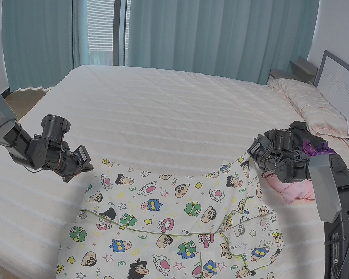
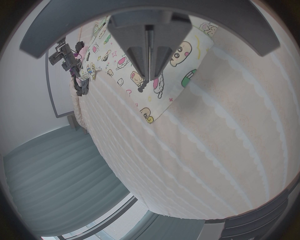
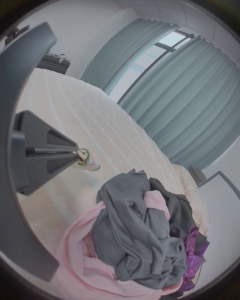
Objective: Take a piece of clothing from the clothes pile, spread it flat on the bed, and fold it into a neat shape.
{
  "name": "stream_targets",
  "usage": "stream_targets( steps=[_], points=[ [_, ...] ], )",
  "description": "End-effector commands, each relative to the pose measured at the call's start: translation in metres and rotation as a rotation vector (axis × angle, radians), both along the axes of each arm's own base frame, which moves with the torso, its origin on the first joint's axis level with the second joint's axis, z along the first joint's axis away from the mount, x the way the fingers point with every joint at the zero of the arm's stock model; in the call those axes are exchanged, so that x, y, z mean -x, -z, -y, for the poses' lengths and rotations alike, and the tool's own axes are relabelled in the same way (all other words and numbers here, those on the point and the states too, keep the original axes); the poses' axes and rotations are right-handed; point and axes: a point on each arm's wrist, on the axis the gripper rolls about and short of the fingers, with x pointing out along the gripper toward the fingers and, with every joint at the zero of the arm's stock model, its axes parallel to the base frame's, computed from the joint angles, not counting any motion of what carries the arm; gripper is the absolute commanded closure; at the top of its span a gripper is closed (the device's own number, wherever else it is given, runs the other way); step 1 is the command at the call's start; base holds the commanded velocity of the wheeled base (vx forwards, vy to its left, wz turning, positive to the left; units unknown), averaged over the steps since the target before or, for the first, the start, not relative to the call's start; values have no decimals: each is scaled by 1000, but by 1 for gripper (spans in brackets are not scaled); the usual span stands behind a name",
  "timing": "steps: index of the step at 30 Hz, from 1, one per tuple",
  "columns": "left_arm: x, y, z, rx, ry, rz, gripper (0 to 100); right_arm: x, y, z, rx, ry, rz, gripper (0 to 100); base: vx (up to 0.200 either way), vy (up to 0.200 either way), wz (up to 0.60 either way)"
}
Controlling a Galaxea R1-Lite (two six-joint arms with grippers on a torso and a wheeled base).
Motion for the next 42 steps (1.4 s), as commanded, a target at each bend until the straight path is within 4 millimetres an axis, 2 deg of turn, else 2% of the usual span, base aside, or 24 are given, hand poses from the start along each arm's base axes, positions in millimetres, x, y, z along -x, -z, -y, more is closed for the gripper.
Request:
stream_targets(
  steps=[1, 4, 8, 10, 11, 16, 17, 19, 30, 37, 42],
  points=[
    [-7, 4, -1, -1, -4, 2, 100, -4, 9, 3, 5, 15, -1, 100, 0, 0, 0],
    [-11, 7, -2, -3, -7, 2, 100, -4, 11, 4, 15, 23, -5, 100, 0, 0, 0],
    [-32, 15, -3, -17, -26, 15, 100, -3, 15, 2, 37, 13, -14, 100, 0, 0, 0],
    [-32, 15, -3, -17, -26, 15, 100, -3, 15, 2, 37, 13, -14, 100, 0, 0, 0],
    [-47, 16, -3, -29, -41, 25, 100, -1, 16, 1, 39, 9, -23, 100, 0, 0, 0],
    [-61, 16, 2, -33, -27, -18, 100, 6, 13, 0, 54, 0, -39, 100, 0, 0, 0],
    [-63, 15, 2, -32, -24, -15, 0, 7, 14, 1, 59, -2, -45, 100, 0, 0, 0],
    [-67, 13, 3, -27, -23, 3, 0, 9, 13, 1, 63, -3, -51, 100, 0, 0, 0],
    [-88, 32, 7, -55, 0, 22, 0, 16, 10, -3, 75, -18, -64, 100, 0, 0, 0],
    [-93, 40, 10, -54, 6, 19, 0, 16, 9, -3, 75, -18, -64, 100, 0, 0, 0],
    [-97, 50, 22, -53, 30, 13, 0, 17, 9, -3, 76, -18, -69, 100, 0, 0, 0]
  ],
)
